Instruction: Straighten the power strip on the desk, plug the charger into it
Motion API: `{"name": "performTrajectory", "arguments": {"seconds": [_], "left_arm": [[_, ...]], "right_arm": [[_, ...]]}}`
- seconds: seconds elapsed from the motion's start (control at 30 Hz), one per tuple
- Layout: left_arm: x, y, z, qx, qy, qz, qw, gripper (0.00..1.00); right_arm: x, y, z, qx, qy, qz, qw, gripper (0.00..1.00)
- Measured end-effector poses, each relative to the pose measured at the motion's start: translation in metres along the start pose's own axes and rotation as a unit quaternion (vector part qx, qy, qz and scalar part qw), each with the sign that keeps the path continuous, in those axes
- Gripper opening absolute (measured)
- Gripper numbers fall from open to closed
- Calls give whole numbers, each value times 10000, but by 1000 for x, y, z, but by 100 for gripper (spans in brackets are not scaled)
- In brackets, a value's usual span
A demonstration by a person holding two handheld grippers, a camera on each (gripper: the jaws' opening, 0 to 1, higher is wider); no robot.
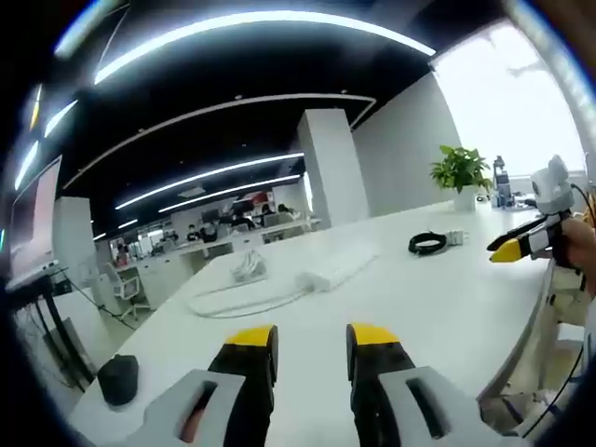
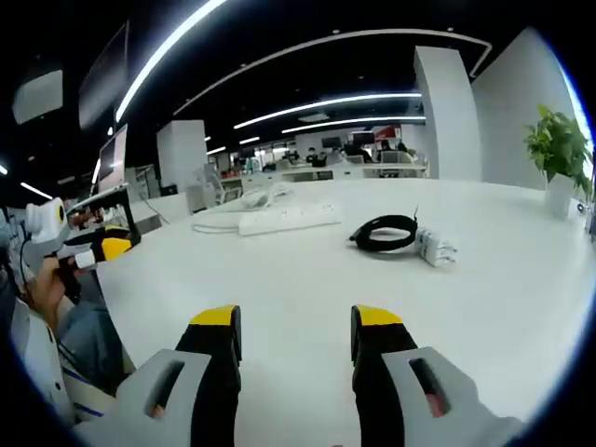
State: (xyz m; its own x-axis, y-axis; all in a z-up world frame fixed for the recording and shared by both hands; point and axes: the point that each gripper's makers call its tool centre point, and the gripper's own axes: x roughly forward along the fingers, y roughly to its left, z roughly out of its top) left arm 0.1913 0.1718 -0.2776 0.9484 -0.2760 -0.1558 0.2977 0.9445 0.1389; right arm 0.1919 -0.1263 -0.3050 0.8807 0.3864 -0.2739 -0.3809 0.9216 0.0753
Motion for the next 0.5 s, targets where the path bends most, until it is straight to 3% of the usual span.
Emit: {"name": "performTrajectory", "arguments": {"seconds": [0.5], "left_arm": [[1, 3, -1, 53, 22, 33, 10000, 28]], "right_arm": [[2, 1, 0, -15, 8, 20, 10000, 47]]}}
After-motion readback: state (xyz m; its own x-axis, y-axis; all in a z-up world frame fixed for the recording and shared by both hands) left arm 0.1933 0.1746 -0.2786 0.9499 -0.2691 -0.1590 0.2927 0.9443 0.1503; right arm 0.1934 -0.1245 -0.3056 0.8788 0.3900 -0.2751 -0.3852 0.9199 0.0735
